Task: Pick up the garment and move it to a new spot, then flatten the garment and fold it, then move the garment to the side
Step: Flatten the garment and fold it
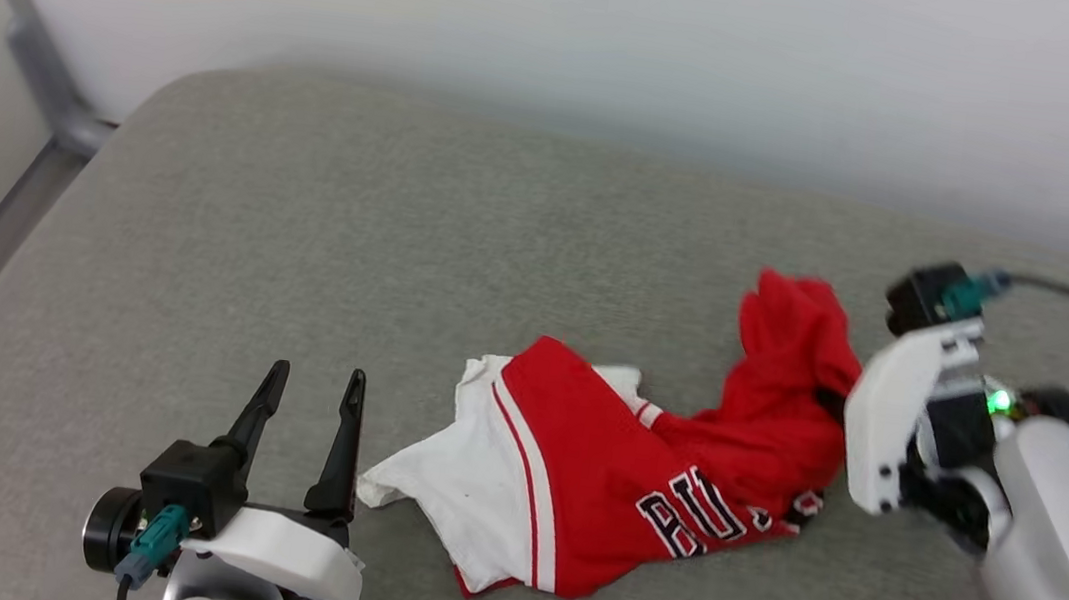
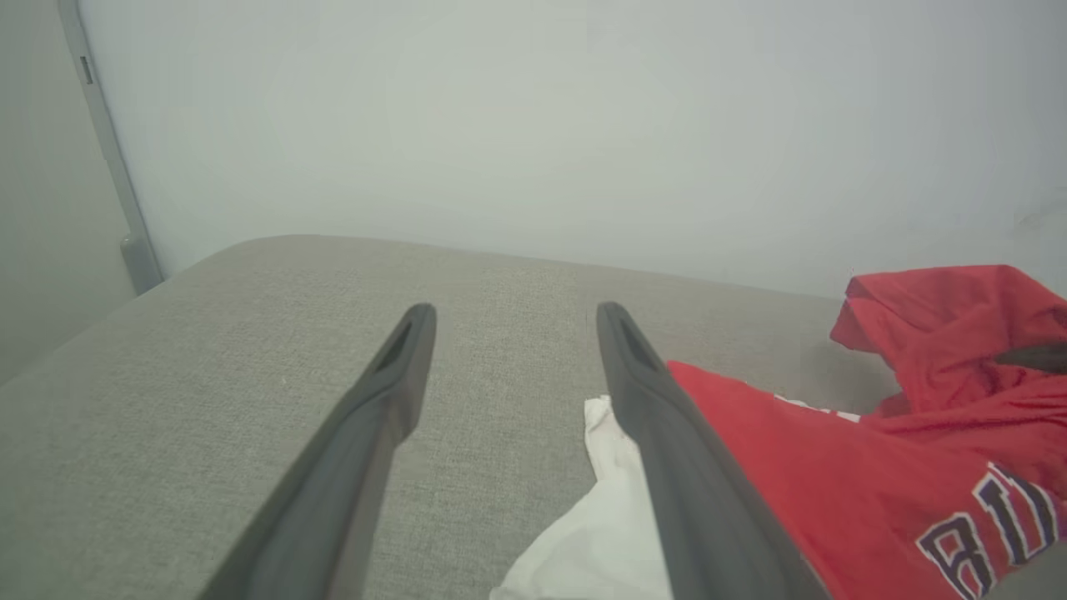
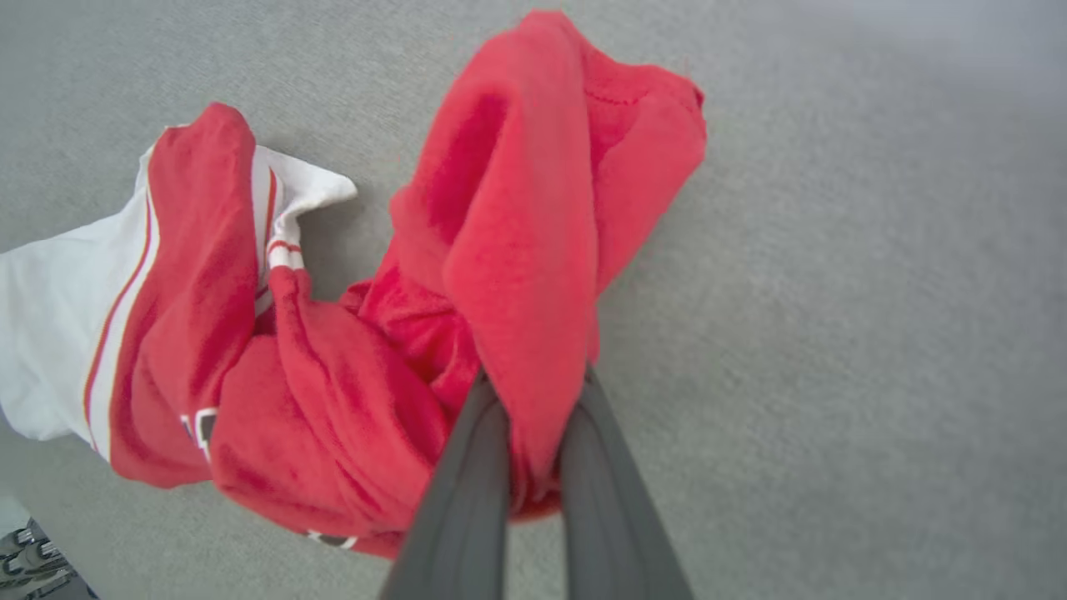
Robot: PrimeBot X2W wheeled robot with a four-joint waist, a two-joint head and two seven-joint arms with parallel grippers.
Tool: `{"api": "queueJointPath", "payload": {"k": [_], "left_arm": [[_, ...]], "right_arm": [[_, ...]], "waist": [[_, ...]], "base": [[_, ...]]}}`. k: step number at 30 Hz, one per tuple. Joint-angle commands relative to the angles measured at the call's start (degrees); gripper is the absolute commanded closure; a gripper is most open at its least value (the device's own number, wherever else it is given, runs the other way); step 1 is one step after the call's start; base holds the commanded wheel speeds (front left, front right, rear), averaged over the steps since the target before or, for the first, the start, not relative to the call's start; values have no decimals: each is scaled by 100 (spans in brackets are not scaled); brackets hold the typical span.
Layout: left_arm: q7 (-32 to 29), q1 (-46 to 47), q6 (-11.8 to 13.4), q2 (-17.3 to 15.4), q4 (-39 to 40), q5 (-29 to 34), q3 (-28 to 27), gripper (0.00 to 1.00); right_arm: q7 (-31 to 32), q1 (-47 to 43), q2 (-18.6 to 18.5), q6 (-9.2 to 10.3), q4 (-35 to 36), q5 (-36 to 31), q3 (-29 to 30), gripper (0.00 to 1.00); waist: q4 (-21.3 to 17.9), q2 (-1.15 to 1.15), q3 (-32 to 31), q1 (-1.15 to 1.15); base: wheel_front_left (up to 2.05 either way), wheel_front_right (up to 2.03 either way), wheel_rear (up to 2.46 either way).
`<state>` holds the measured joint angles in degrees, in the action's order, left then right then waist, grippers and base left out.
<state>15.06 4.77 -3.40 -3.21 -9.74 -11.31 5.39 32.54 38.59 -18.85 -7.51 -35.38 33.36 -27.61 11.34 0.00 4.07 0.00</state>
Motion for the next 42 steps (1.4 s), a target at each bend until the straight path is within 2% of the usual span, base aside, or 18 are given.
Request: {"api": "queueJointPath", "payload": {"k": [1,4,7,12,16,17,18,19,25,34,42], "left_arm": [[12,-75,-18,-7,-19,21,-11,0],[13,-148,-32,-24,-59,56,-40,0],[13,-223,-45,-47,-112,56,-54,0],[13,-322,-66,-92,-202,88,-29,0],[13,-340,-84,-104,-253,81,-2,0],[13,-341,-87,-108,-267,81,7,0],[12,-347,-90,-108,-286,75,16,0],[13,-351,-93,-113,-304,69,22,0],[13,-394,-74,-135,-407,51,50,0],[-5,-399,-5,-181,-481,11,61,0],[-59,-435,90,-263,-509,-31,5,0]], "right_arm": [[-77,-273,-13,4,76,-9,169,100],[-158,-1023,9,4,309,-176,824,100],[-164,-1954,208,4,572,-371,1534,100],[59,-3498,779,6,1062,-822,2601,100],[290,-4446,1342,6,1578,-1114,3169,100],[310,-4597,1413,6,1720,-1209,3240,89],[265,-4703,1474,6,1869,-1277,3321,65],[195,-4781,1511,6,2032,-1325,3372,0],[-709,-4759,1596,3,2786,-1555,3495,0],[-2338,-4337,1597,3,3071,-2074,3549,0],[-3075,-4223,1597,3,3681,-2541,3328,0]], "waist": [[-246,0,-163,0],[-447,0,-261,0],[-619,0,-353,0],[-799,0,-437,0],[-850,0,-451,0],[-859,0,-449,0],[-867,0,-449,0],[-875,0,-449,0],[-905,0,-473,0],[-894,0,-525,0],[-1006,0,-597,0]], "base": [[0,0,0],[0,0,0],[0,0,0],[0,0,0],[0,0,0],[0,0,0],[0,0,0],[0,0,0],[0,0,0],[0,0,0],[0,0,0]]}}
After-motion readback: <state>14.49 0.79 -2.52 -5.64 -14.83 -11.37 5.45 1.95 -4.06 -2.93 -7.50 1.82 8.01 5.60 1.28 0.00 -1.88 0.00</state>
